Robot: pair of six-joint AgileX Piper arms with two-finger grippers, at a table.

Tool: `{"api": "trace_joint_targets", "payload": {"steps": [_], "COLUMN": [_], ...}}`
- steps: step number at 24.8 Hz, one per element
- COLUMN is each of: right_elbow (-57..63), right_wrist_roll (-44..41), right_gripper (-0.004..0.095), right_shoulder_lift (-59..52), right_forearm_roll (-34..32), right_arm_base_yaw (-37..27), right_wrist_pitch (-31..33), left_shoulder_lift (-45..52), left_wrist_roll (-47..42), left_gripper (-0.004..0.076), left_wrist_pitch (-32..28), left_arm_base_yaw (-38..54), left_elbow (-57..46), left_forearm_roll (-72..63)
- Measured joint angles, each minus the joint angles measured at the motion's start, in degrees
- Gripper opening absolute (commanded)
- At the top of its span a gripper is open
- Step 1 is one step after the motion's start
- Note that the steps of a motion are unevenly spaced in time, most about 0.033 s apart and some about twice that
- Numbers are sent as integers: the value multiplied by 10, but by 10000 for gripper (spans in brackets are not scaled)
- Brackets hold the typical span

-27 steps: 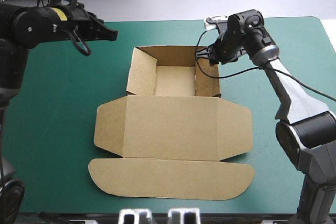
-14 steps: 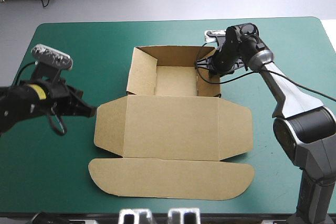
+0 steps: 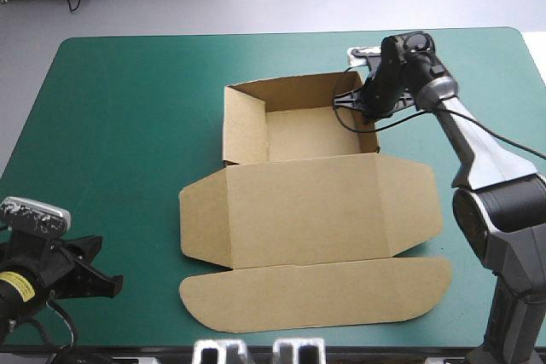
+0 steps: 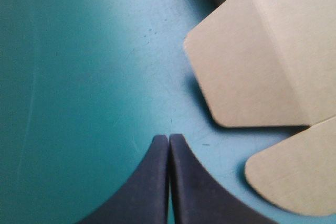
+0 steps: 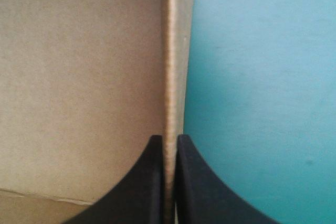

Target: Fold the box

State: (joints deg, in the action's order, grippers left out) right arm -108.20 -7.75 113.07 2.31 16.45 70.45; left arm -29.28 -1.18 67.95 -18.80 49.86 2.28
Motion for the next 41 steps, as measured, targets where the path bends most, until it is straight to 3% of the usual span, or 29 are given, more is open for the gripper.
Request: {"api": "trace_joint_targets", "payload": {"steps": [3,9,12,23,41], "right_elbow": [0,8,19,19,-13], "right_wrist_roll": [14,57,78,94,112], "right_gripper": [-20,-20,-13,293,295], "right_shoulder_lift": [-45,-81,-59,24,-37], "right_forearm_roll": [-16,-52,-60,-94,-92], "right_arm_base_yaw": [-74,-295,-349,-361,-363], "right_wrist_pitch": [4,7,8,0,4], "left_shoulder_lift": [50,134,135,135,135], "left_wrist_roll": [-31,-83,-83,-83,-83], "left_gripper": [-10,-10,-10,-10,-10], "left_wrist_pitch": [0,9,9,38,38], "left_arm_base_yaw": [0,0,0,0,0], "left_elbow": [-56,-113,-114,-115,-115], "left_forearm_roll": [25,63,66,92,96]}}
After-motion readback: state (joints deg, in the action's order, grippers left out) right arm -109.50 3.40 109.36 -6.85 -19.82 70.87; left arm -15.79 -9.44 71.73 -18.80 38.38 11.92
